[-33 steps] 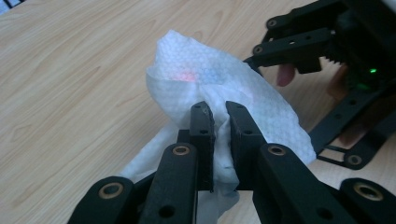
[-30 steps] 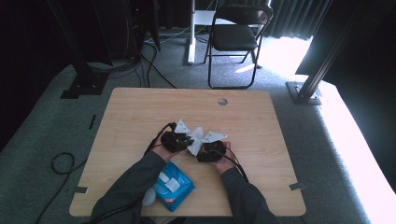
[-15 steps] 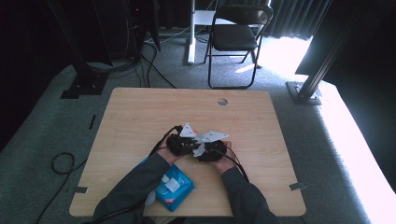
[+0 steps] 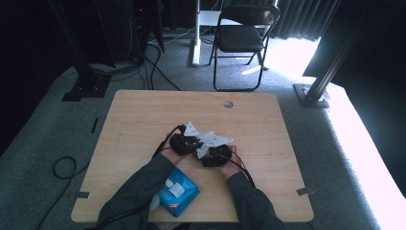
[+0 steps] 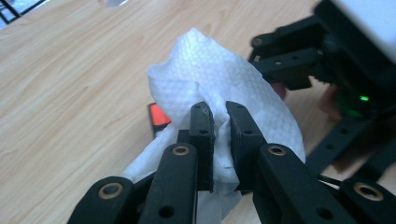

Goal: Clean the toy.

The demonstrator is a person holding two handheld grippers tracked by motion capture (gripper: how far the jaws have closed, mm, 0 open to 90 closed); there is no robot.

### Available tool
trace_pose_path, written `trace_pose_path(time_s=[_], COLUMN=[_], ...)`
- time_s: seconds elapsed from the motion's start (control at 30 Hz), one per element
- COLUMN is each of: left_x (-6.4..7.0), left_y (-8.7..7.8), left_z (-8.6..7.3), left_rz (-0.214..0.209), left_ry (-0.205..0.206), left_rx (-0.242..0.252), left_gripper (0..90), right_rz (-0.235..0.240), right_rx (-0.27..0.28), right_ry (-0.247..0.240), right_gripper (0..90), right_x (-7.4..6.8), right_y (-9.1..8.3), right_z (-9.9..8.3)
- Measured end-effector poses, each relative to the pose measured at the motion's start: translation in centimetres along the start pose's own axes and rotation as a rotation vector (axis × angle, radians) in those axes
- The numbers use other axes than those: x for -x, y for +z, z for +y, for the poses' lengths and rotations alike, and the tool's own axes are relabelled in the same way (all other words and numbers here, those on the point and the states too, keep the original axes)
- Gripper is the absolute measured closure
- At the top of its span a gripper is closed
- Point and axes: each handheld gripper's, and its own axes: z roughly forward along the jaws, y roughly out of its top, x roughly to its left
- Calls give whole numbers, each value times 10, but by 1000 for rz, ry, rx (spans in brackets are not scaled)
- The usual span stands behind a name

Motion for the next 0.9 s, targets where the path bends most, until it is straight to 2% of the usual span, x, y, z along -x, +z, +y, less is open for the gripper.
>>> trace_pose_path(time_s=[0.23, 0.43, 0.57, 0.63, 0.9], left_x=[-16, -31, -35, -34, -19], left_y=[-3, -4, -2, -1, 0], left_z=[-2, -8, -9, -8, -1], left_rz=[47, 89, 104, 107, 100], left_ry=[-41, -96, -116, -114, -56], left_rx=[-3, -12, -17, -16, -9], left_gripper=[823, 822, 822, 822, 822], right_rz=[12, 26, 35, 37, 34], right_rx=[4, 6, 5, 5, 3], right_ry=[-14, -25, -35, -39, -46], right_gripper=[343, 343, 343, 343, 343], right_x=[-1, -4, -6, -7, -6], right_y=[-1, 0, 0, 0, 0], right_z=[0, 1, 2, 2, 1])
